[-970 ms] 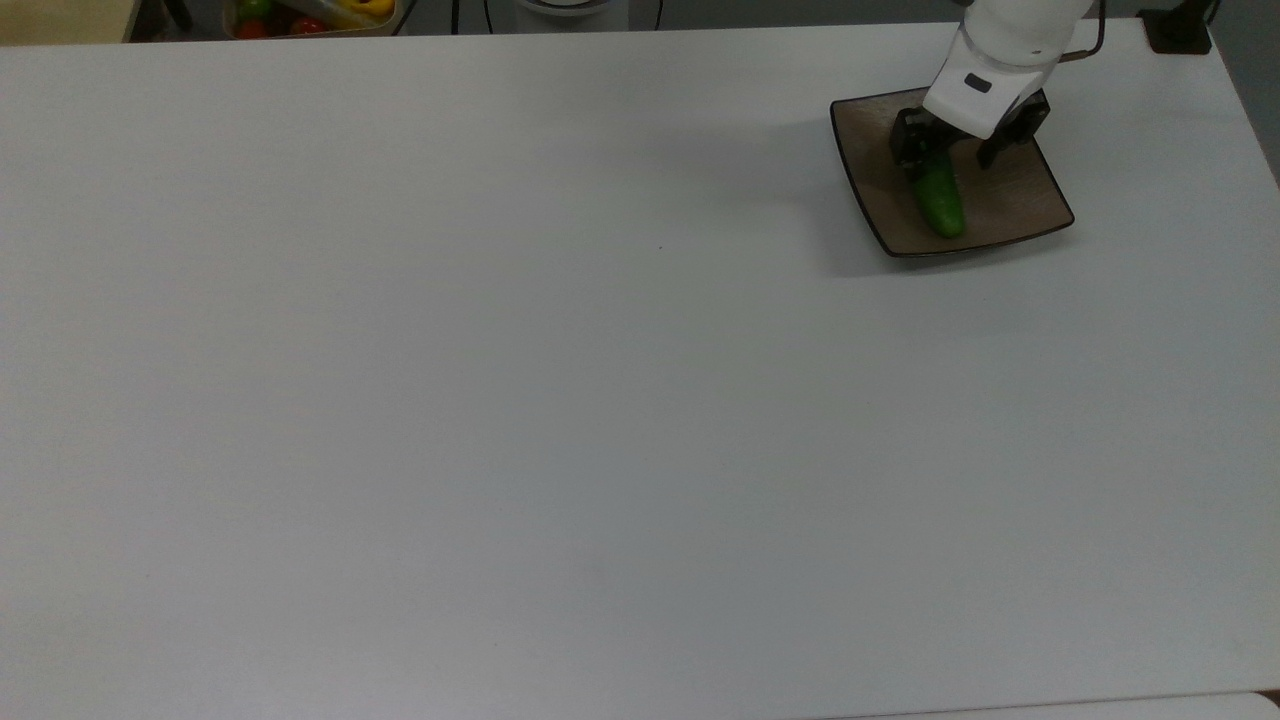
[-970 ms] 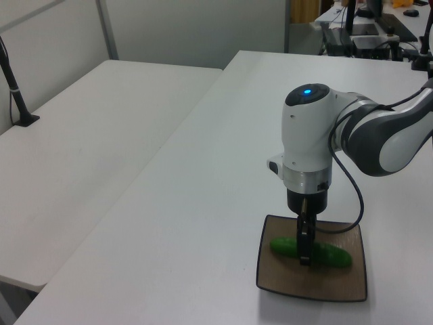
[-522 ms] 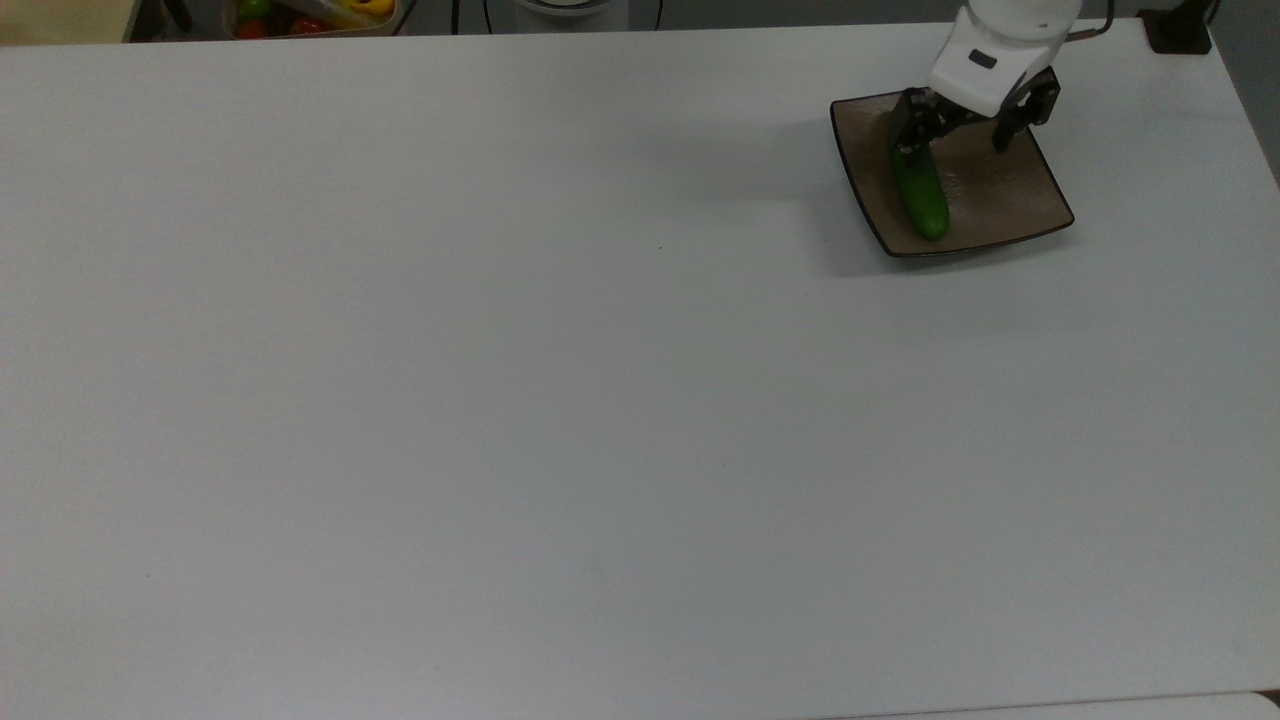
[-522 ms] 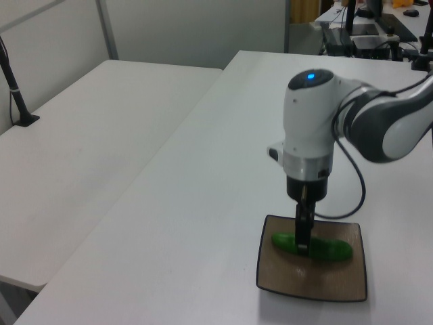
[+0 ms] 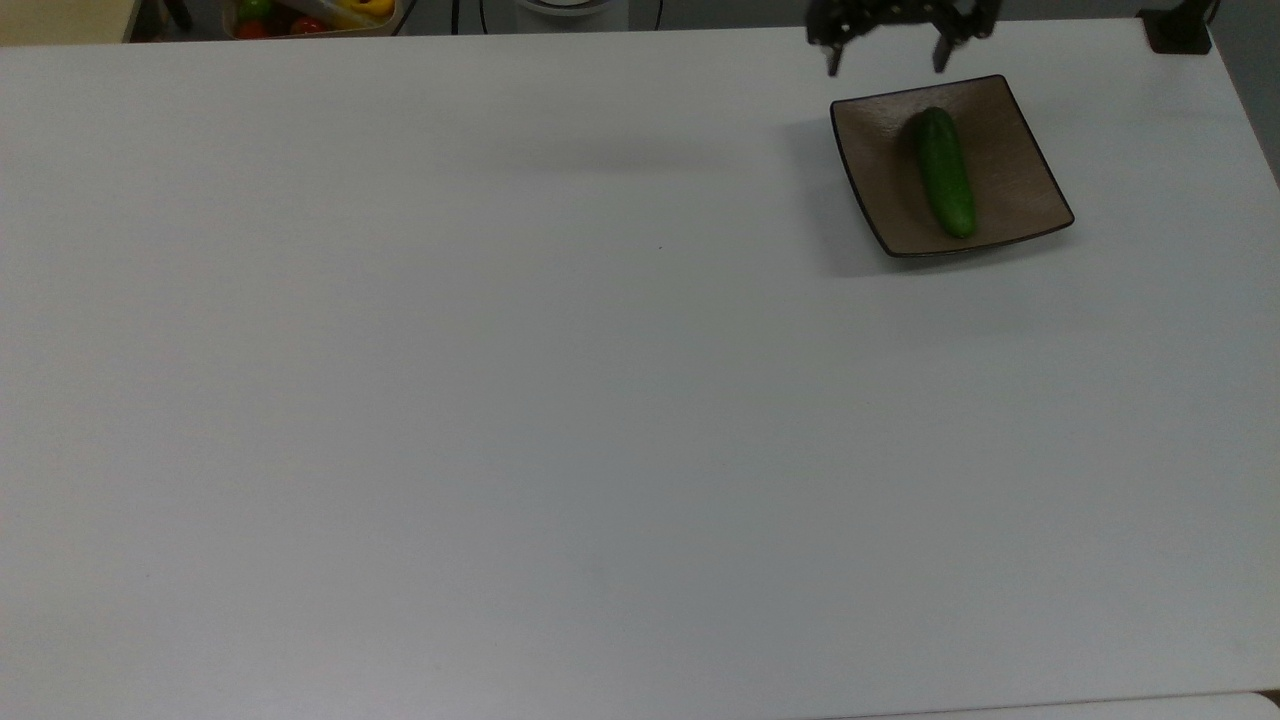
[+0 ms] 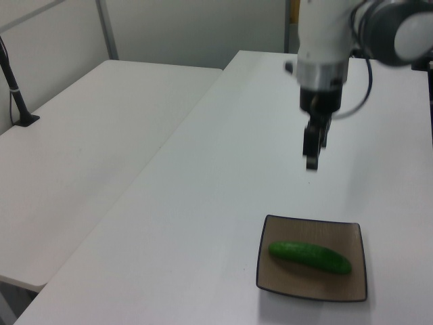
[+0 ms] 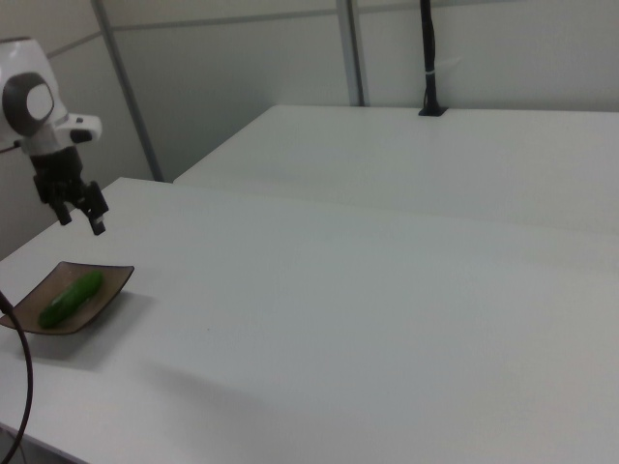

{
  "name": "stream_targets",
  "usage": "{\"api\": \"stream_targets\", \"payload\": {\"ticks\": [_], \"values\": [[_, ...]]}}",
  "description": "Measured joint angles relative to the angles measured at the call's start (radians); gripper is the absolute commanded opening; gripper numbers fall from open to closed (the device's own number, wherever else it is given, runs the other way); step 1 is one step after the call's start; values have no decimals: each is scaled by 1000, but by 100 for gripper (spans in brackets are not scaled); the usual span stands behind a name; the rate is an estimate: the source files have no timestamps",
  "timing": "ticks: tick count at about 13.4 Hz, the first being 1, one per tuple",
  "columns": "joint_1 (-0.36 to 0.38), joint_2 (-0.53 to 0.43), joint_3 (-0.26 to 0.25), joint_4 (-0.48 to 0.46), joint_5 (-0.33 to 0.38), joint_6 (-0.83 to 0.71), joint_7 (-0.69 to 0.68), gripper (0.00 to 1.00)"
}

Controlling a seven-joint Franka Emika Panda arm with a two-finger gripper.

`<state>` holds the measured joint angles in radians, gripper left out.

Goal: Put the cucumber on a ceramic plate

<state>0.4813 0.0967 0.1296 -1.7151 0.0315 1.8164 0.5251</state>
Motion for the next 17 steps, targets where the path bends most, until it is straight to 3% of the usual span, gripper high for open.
{"api": "stream_targets", "payload": {"ticks": [3, 8, 11, 13, 17], "values": [[-140, -122, -7, 4, 0, -128, 1, 100], [-304, -183, -13, 5, 0, -194, -4, 100], [-340, -179, -30, 2, 0, -194, -95, 100], [-344, -170, -76, 2, 0, -189, -248, 100], [-346, -127, -142, 1, 0, -35, -489, 100]]}}
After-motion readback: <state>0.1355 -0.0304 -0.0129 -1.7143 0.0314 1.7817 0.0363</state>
